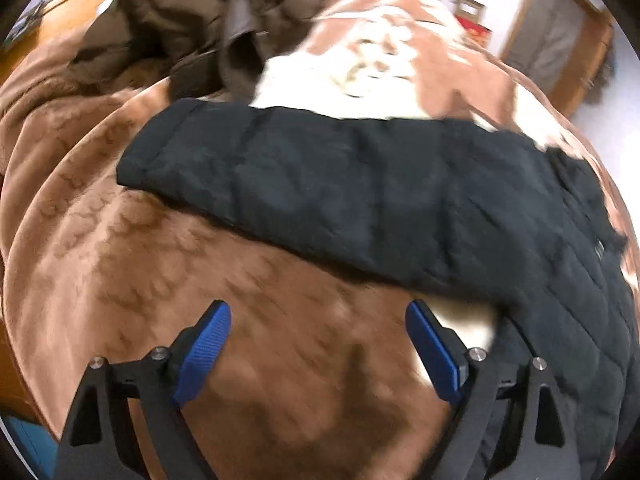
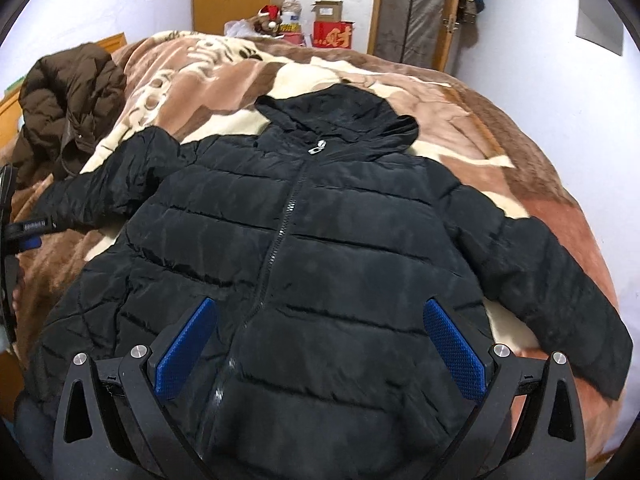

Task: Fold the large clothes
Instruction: 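Grasp the black jacket's sleeve cuff with the left gripper and lift it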

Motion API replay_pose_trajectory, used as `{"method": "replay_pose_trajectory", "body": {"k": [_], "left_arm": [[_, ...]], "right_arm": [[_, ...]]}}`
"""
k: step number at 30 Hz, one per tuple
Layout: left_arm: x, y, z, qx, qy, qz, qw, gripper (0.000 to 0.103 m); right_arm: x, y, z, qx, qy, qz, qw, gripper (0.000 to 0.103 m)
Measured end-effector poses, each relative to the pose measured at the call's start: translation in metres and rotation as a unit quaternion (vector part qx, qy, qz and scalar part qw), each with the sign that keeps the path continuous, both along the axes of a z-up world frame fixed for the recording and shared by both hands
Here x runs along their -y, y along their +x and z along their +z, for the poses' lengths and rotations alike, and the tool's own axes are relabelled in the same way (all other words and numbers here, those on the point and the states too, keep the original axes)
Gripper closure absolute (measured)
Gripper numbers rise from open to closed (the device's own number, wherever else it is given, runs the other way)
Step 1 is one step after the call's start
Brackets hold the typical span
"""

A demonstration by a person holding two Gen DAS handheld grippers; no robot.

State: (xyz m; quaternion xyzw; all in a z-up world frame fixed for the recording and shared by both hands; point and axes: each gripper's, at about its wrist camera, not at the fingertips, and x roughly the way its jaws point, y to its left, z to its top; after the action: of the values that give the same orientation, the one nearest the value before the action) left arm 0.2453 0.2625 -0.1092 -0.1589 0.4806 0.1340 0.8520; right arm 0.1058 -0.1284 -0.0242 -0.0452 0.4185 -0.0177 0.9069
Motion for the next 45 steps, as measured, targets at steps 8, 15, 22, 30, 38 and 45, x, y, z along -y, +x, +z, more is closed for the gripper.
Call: {"method": "replay_pose_trajectory", "body": {"k": [8,15,22,30,38,45], "left_arm": [[-0.077,0.029,-0.034,0.036,-0.052,0.074,0.9953,0.017],[-0.121,0.045,-0.053,0.055,-0.081,0.140,0.9854,0.060],[-0.118,0.039,-0.014,0.086,-0.065,0.111,0.9880,0.095],[-0.057,0.020,0.119,0.186,-0.056,0.001,0.9809,0.096],[0.092,0.017,0.218,0.236,-0.062,-0.165,0.9555,0.096],[0.260,0.030,0.187,0.185,-0.090,-0.300,0.9313,0.096]], "right_arm": [[-0.010,0.024,-0.024,-0.020,-0.007,0.002,1.000,0.000],[-0.003,0.024,-0.038,-0.040,-0.011,-0.014,0.999,0.000],[0.014,0.016,-0.037,-0.046,-0.005,-0.043,0.998,0.000],[0.035,-0.003,-0.027,-0.040,0.002,-0.068,0.997,0.000],[0.081,-0.032,-0.007,-0.021,0.025,-0.106,0.994,0.001],[0.135,-0.056,-0.002,-0.006,0.044,-0.157,0.987,0.001]]}}
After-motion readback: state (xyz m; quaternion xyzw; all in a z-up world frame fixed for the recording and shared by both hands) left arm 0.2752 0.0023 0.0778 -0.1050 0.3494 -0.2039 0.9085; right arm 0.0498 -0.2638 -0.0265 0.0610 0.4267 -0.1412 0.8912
